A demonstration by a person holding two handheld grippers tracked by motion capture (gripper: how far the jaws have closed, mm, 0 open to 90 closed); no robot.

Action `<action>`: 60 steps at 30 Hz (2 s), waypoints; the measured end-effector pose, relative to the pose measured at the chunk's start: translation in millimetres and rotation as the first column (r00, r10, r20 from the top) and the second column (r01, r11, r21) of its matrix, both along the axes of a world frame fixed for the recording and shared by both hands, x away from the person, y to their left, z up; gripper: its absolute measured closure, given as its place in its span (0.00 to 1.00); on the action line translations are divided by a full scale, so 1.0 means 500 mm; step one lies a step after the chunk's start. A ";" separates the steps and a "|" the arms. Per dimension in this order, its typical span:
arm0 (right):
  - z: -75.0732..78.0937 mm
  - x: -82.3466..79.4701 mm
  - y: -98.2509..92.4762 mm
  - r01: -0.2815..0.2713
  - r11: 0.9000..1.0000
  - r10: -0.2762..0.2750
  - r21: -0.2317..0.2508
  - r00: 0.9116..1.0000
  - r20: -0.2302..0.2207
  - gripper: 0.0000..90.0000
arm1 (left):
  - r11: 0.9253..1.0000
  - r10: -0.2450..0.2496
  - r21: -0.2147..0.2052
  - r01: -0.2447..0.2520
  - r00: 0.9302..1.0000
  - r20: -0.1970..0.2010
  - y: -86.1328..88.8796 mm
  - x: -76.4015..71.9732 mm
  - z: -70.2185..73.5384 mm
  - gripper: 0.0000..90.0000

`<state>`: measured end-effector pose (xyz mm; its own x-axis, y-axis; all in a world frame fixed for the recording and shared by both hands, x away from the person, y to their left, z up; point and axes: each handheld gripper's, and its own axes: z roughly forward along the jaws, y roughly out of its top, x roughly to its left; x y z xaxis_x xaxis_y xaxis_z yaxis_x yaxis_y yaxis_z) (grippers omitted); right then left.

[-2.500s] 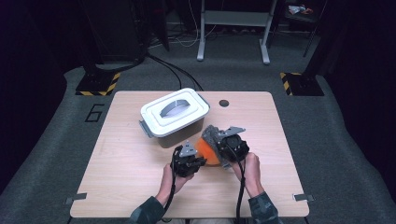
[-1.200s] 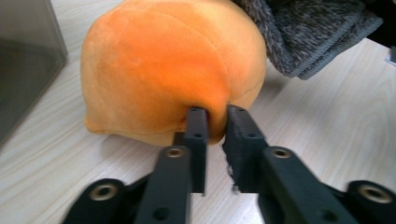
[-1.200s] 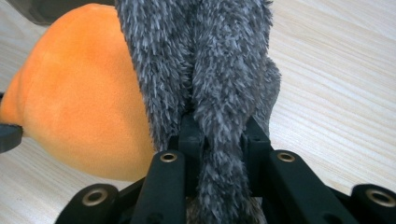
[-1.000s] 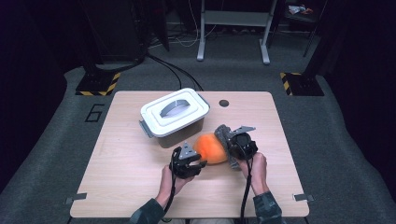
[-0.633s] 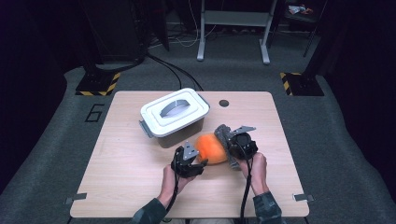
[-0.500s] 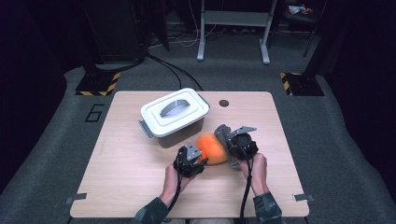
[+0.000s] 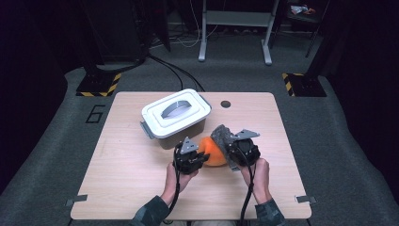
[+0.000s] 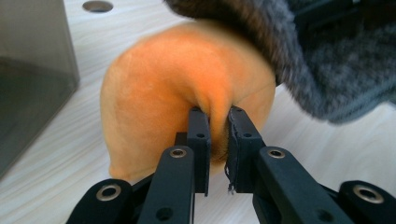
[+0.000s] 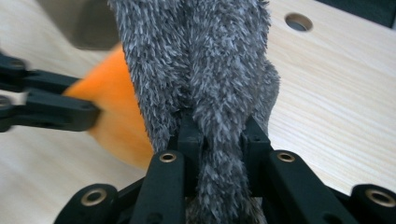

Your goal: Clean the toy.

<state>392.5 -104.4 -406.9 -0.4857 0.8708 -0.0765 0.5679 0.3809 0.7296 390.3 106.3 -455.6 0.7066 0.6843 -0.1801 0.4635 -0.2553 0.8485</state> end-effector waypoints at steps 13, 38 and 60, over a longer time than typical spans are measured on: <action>-0.003 0.009 0.043 -0.041 0.997 0.040 -0.061 0.999 -0.008 0.83 | 1.000 0.004 -0.012 -0.004 0.999 -0.047 0.005 0.011 -0.011 0.90; -0.048 0.052 -0.051 0.092 0.993 -0.098 -0.079 0.992 -0.082 0.83 | 1.000 -0.005 -0.002 0.004 0.999 -0.045 0.015 0.017 -0.011 0.89; 0.012 0.009 0.078 -0.131 0.989 0.131 -0.075 0.991 -0.006 0.83 | 1.000 -0.024 0.001 0.025 0.999 -0.041 0.006 0.016 -0.010 0.89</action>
<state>397.2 -65.6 -400.6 -0.5955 0.7913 -0.1385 0.5101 0.5056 0.6958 398.4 109.3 -460.7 0.7153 0.6671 -0.2082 0.4912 -0.2681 0.8287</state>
